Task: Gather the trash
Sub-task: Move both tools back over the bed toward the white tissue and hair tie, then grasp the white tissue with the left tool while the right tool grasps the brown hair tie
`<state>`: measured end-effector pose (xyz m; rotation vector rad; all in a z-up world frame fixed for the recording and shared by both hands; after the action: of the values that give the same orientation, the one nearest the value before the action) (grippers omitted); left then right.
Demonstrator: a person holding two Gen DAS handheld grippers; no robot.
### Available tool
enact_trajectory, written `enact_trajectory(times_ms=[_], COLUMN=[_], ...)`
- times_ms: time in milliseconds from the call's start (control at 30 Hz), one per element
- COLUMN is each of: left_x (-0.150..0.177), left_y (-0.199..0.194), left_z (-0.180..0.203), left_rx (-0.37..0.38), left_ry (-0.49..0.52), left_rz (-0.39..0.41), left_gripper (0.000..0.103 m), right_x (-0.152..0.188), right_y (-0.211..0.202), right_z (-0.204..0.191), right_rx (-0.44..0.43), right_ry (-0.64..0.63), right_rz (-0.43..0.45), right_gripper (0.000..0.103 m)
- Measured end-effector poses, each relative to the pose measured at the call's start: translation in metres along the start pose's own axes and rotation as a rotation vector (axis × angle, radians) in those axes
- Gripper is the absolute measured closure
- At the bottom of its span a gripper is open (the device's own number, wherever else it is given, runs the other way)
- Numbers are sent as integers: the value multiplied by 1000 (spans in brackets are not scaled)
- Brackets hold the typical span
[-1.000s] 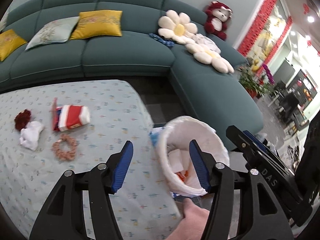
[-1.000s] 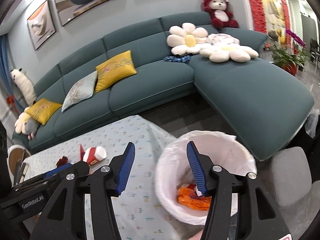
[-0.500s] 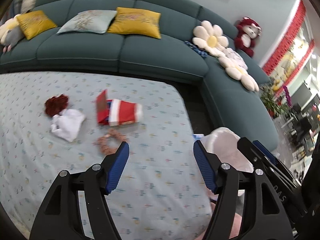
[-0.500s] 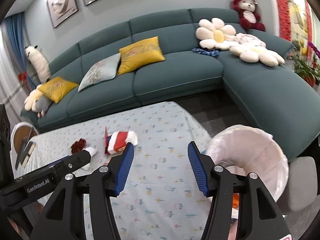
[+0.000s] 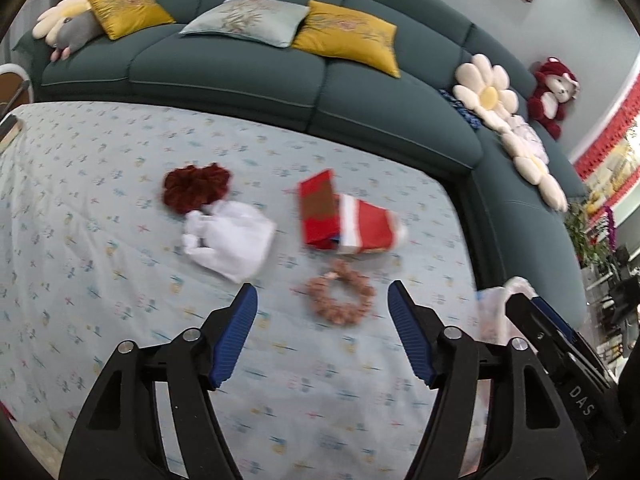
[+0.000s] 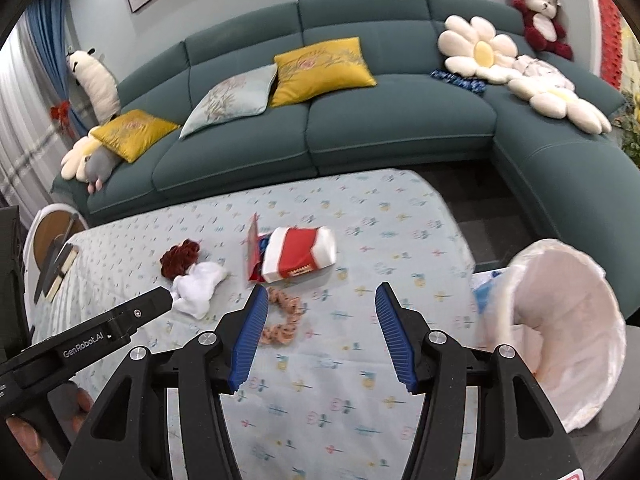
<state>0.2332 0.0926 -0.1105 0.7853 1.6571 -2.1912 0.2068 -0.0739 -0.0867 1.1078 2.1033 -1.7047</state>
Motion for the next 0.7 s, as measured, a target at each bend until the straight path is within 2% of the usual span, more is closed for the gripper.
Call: enact_trajectory(times_ms=[167,367,700], left_x=[-1,1,5], left_y=[21,54,107], left_z=[-41,-77,-93], left_rx=[-62,-97,-120], left_ry=[-25,-49,-42], left_rz=[-24,-74,-150], left_gripper=[32,30,27], right_x=[13,30,42], right_y=[34,79,137], right_z=[-20,-35,-33], right_rx=[1,18,68], right_ry=[-23,-49,-39], right_rz=[-58,-129,-205], right_gripper=[48,48,48])
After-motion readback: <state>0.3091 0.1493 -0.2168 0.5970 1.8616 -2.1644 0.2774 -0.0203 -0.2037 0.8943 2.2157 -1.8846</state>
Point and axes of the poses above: each gripper's, at about its wrist camera, not at the fingertips, and y roughly the way its jaws point, z to its right, x to its underside, the point moved 9 cm from there along y, roughly the way its jaws point, and after that the axes turned 11 degrees about y, right-handed, at the moved point
